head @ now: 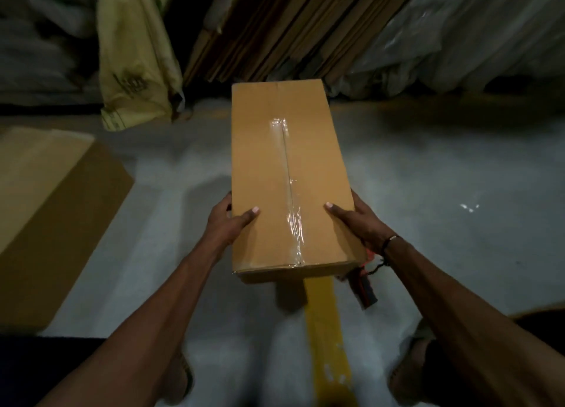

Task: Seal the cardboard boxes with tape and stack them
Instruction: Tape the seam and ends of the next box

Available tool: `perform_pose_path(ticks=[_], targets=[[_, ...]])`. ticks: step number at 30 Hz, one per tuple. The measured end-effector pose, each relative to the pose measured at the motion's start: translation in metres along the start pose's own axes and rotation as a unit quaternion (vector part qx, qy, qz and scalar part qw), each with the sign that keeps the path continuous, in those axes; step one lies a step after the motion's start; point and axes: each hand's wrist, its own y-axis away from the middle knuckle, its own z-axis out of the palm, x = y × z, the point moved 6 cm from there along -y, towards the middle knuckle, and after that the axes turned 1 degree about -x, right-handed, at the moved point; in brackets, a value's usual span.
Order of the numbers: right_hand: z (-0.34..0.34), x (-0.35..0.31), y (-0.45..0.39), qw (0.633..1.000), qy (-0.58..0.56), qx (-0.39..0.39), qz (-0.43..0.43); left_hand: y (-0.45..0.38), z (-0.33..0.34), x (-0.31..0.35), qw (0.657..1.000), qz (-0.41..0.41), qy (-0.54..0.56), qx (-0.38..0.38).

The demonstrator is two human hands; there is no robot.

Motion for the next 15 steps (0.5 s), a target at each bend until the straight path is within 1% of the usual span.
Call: perform_pose_path(ticks=[4, 8, 13, 15], targets=[[-0.028, -0.072, 0.065, 0.998, 0.009, 0.022, -0.066, 0.042, -0.011, 0.082, 0.998, 0.059, -0.003, 0.000], [-0.069, -0.133, 0.136, 0.991, -0.002, 0.068, -0.119, 0.081, -0.008, 0.167, 0.991, 0.131, -0.002, -0.011], [-0.120, -0.191, 0.227, 0.973, -0.036, 0.123, -0.192, 0.132, 0.013, 0.261, 0.981, 0.191, 0.012, -0.039], [-0.140, -0.205, 0.263, 0.965, -0.047, 0.153, -0.207, 0.153, 0.025, 0.296, 0.973, 0.223, 0.007, -0.052]])
